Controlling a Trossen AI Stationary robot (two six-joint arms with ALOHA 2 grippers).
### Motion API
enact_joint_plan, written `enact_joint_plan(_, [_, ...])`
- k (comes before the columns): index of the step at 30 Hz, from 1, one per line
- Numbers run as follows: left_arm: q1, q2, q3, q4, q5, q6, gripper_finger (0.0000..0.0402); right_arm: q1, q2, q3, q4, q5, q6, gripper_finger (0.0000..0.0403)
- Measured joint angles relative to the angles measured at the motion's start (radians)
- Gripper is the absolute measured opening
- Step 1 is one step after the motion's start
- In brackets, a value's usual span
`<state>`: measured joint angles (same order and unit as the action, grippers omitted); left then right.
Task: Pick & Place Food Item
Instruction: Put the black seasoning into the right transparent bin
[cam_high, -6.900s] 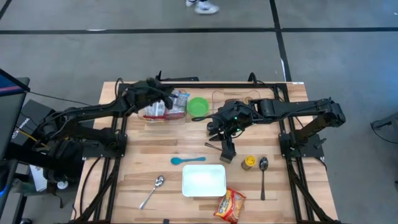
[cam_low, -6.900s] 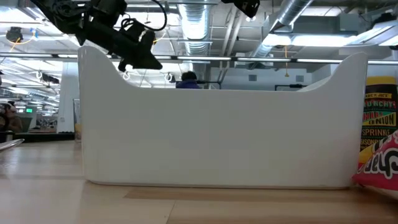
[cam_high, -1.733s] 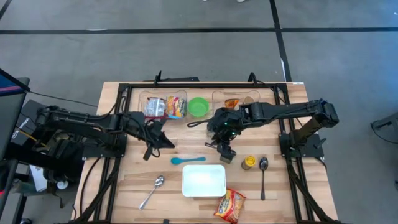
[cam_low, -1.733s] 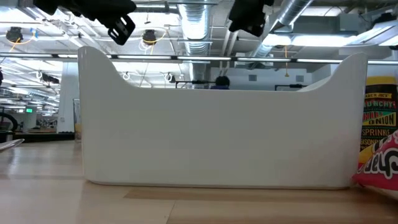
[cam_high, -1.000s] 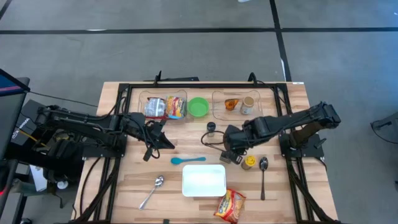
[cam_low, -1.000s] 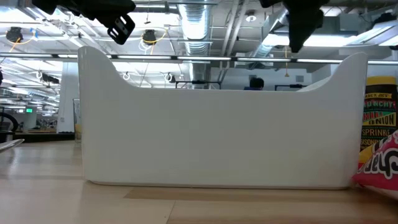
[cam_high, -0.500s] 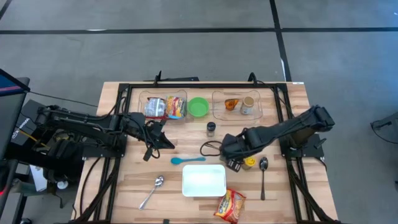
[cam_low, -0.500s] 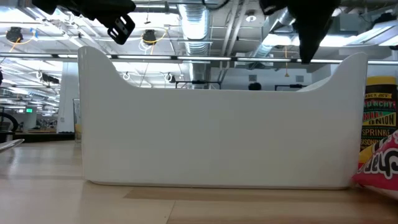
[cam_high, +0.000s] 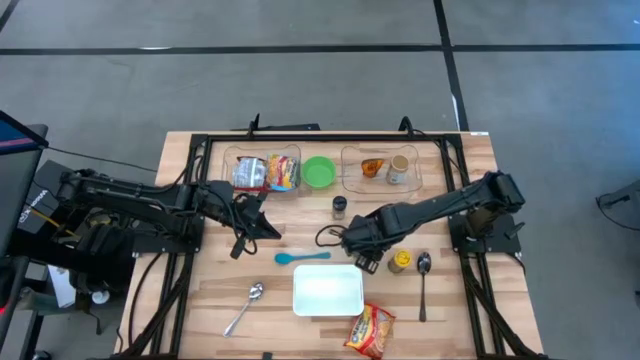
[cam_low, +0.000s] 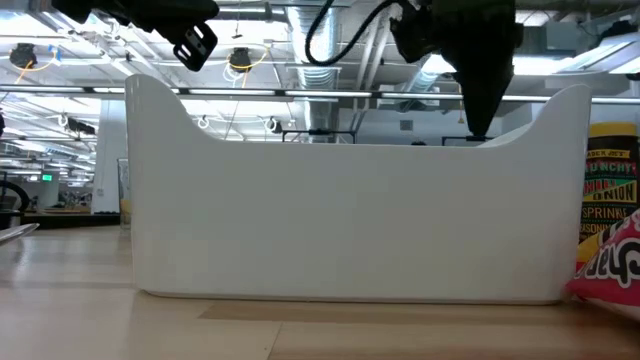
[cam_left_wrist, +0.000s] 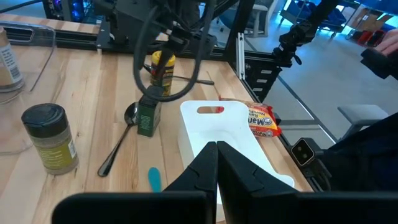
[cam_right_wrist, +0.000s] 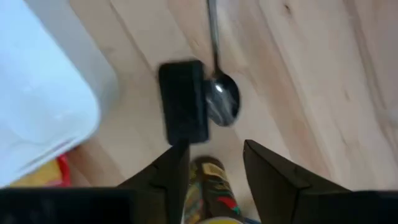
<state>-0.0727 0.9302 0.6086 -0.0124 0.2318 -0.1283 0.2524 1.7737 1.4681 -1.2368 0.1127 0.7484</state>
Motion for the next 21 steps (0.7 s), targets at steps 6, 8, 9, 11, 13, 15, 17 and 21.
enact_joint_plan(6, [0.000,0.000,0.000,-0.001,0.000,0.000,0.0000,0.002,0.000,0.000,0.023,-0.014,-0.050,0.0206])
enact_joint_plan(8, [0.000,0.000,0.000,0.000,0.000,0.000,0.0000,0.002,0.013,0.000,0.037,-0.014,-0.050,0.0218])
enact_joint_plan(9, [0.000,0.000,0.000,-0.001,0.000,0.000,0.0000,0.002,0.018,0.000,0.043,-0.014,-0.052,0.0221])
enact_joint_plan(11, [0.000,0.000,0.000,0.000,0.000,0.000,0.0000,0.002,0.016,-0.001,0.045,-0.013,-0.058,0.0223])
enact_joint_plan(13, [0.000,0.000,0.000,-0.001,0.000,0.000,0.0000,0.002,0.025,0.002,0.071,-0.013,-0.079,0.0222])
enact_joint_plan(15, [0.000,0.000,0.000,0.000,0.000,0.000,0.0000,0.002,0.034,-0.002,0.073,-0.013,-0.098,0.0218])
enact_joint_plan(17, [0.000,0.000,0.000,0.000,0.000,0.000,0.0000,0.002,0.032,0.000,0.072,-0.013,-0.102,0.0213])
enact_joint_plan(21, [0.000,0.000,0.000,0.005,0.000,0.000,0.0000,0.002,0.043,-0.001,0.072,-0.013,-0.102,0.0204])
